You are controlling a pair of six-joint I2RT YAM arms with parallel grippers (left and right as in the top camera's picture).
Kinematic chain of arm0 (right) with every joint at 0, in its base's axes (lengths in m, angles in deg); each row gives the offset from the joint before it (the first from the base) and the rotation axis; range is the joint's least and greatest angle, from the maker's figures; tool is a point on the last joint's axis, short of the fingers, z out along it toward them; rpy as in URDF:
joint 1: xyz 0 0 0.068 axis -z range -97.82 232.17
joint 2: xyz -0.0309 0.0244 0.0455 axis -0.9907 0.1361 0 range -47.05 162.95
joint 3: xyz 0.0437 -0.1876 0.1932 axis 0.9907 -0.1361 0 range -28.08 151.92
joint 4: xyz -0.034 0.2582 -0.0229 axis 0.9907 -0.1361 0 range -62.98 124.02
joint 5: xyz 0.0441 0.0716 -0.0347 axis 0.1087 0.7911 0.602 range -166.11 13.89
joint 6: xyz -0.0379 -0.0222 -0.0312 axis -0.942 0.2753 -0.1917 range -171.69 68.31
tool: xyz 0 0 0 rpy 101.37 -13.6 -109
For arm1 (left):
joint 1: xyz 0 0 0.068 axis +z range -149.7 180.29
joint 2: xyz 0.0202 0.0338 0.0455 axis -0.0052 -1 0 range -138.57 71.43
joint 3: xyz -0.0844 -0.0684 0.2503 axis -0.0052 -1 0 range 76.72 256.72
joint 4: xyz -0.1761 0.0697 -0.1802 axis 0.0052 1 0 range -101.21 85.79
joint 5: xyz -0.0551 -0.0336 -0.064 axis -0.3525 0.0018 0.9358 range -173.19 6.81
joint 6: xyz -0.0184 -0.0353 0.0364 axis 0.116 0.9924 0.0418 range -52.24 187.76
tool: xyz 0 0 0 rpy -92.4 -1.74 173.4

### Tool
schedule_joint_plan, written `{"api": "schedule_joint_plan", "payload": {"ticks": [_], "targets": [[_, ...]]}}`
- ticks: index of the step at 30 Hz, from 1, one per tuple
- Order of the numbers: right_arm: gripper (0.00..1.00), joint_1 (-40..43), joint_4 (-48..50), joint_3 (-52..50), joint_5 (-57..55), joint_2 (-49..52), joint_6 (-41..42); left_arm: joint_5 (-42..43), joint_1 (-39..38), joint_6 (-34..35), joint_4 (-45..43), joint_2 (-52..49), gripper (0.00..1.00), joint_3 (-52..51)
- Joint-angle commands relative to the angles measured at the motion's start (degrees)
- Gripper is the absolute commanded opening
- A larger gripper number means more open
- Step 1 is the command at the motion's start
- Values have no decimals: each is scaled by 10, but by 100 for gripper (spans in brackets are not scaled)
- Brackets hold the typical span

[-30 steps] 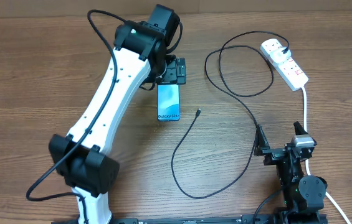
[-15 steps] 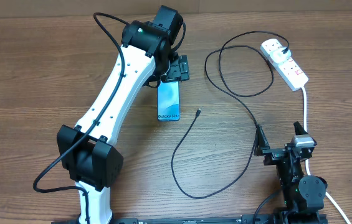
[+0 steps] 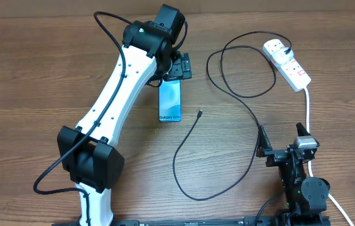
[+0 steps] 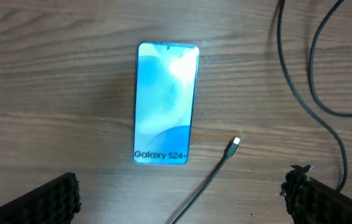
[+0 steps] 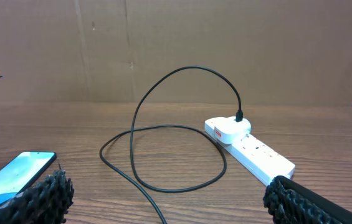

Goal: Plug charger to phone and switch on socket
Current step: 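Move the left gripper over the Galaxy phone and lower toward it, then lower the left gripper onto the phone and close on its sides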

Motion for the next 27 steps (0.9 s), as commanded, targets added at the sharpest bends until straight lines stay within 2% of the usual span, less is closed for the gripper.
{"api": "schedule_joint_plan", "payload": {"ticks": [1, 7, 17, 27], "targets": [[100, -3, 3, -6, -5, -5, 2, -14, -5, -37, -22, -7, 100, -24], [100, -3, 3, -6, -5, -4, 2, -10, -5, -36, -48, -26, 100, -75], [100, -3, 3, -6, -5, -4, 2, -4, -9, -43, -50, -103, 100, -76], [100, -3, 3, -6, -5, -4, 2, -5, 3, -83, -56, -146, 100, -76]]}}
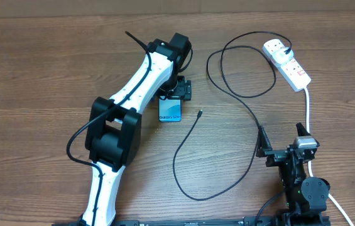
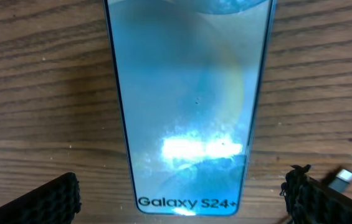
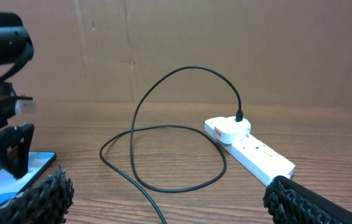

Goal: Plug charger to phone and switch on socket
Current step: 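Lower the left gripper onto the phone and close on its sides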

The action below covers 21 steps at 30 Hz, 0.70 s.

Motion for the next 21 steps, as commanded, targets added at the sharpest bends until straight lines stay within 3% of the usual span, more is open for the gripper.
{"api": "schedule_joint_plan", "payload": {"ticks": [1, 7, 21], "targets": [[100, -3, 3, -6, -5, -4, 2, 0, 9, -21, -2, -8, 100, -1], [100, -3, 3, -6, -5, -4, 2, 36, 8, -21, -1, -14, 100, -1], [100, -3, 3, -6, -5, -4, 2, 28, 7, -18, -20, -26, 100, -2]]}}
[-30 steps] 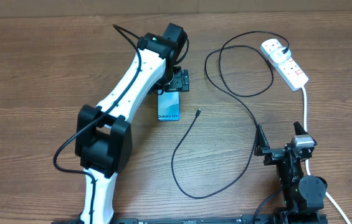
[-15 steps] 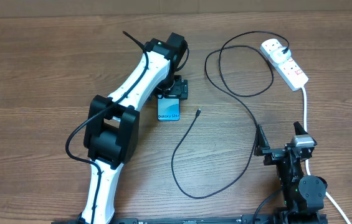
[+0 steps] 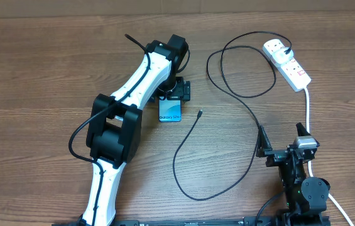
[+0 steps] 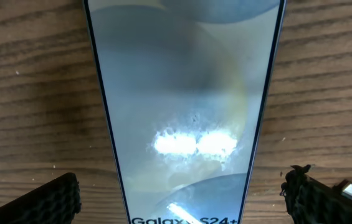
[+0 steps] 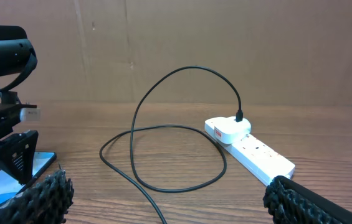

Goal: Plug charger to phone and switch on socket
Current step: 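Lower the left gripper onto the phone and close on its sides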

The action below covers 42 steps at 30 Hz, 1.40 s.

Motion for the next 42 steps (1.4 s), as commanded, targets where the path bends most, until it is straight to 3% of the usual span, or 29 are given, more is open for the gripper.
{"api": "schedule_joint_plan", "payload": {"ticks": [1, 23, 42], "targets": [[100, -3, 3, -6, -5, -4, 2, 2, -1, -3, -4, -8, 100, -2], [100, -3, 3, -6, -5, -4, 2, -14, 5, 7, -29, -16, 100, -37], [100, -3, 3, -6, -5, -4, 2, 20, 18, 5, -48, -44, 100, -39]]}}
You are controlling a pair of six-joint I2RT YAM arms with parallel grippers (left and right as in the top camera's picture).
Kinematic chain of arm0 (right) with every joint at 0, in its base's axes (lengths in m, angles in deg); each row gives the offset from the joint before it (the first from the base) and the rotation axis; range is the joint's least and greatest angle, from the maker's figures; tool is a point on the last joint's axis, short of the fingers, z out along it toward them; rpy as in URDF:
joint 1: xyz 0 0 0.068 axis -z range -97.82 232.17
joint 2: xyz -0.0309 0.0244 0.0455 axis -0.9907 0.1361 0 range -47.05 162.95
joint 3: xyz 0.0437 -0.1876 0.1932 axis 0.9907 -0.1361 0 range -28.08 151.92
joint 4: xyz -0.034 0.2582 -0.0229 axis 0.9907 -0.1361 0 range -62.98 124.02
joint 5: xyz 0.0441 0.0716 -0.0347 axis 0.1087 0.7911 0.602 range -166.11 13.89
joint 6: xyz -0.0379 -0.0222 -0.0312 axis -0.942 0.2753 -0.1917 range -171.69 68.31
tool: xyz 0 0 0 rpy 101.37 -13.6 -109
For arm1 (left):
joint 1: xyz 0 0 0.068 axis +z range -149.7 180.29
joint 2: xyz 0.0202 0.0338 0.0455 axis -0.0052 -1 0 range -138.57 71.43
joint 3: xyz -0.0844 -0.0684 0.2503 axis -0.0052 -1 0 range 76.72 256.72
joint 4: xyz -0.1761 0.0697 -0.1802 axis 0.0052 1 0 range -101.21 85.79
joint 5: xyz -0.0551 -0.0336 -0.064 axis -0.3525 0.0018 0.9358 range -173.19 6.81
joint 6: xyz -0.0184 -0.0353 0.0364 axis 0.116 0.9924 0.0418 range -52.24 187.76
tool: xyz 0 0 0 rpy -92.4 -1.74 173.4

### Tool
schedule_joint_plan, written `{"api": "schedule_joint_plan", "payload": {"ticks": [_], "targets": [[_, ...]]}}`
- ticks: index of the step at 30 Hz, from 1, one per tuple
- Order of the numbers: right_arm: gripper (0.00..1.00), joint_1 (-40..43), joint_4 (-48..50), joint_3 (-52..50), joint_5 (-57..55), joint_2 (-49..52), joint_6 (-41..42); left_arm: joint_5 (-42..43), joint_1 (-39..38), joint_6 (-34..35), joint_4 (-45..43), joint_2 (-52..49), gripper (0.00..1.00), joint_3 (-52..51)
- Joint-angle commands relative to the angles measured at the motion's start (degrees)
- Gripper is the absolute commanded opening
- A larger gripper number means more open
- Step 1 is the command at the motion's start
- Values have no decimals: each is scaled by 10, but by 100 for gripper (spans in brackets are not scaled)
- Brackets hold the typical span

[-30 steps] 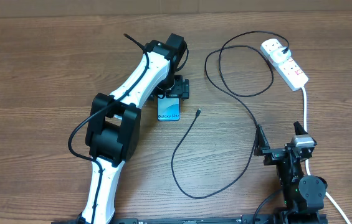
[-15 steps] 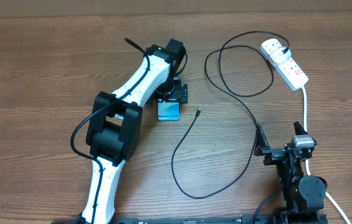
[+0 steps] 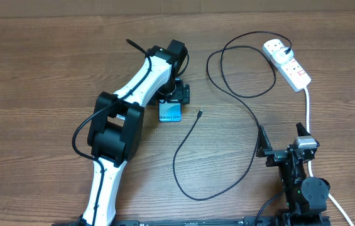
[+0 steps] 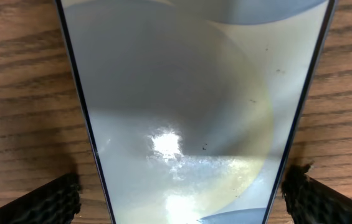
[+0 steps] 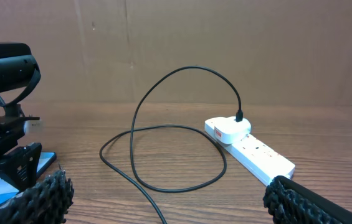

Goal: Plug charger to phone and switch on socket
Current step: 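Lower the left gripper onto the phone and close on its sides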

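The phone [image 3: 171, 113] lies flat on the wooden table, its lit screen [image 4: 182, 106] filling the left wrist view. My left gripper [image 3: 176, 95] hangs low over it, open, with one finger [image 4: 51, 199] on each side of the phone. The black charger cable [image 3: 256, 122] loops across the table, and its free plug tip [image 3: 200, 113] lies just right of the phone. The white socket strip [image 3: 288, 63] sits at the back right with the charger plugged into it [image 5: 228, 129]. My right gripper [image 3: 281, 139] stands open near the front edge, with nothing between its fingers.
The strip's white lead [image 3: 307, 103] runs down the right side past my right arm. A brown cardboard wall [image 5: 225, 43] stands behind the table. The cable's big loop [image 5: 163, 155] lies between the right gripper and the strip.
My left gripper has come lower over the phone: the screen looks larger and its printed name has slid out of the wrist view. The right arm, cable and strip have not moved.
At first my left gripper hung high above the phone, with phone and plug tip small in its view. At each later moment it stood lower and closer over the screen, open throughout. The phone, cable, strip and right arm kept their places.
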Motion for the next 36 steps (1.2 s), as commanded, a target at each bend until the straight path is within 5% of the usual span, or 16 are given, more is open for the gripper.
{"api": "schedule_joint_plan", "payload": {"ticks": [1, 36], "targets": [[100, -3, 3, -6, -6, -4, 2, 17, 14, 4, -7, -30, 100, -6], [100, -3, 3, -6, -6, -4, 2, 33, -5, 4, -4, -30, 100, -6]]}}
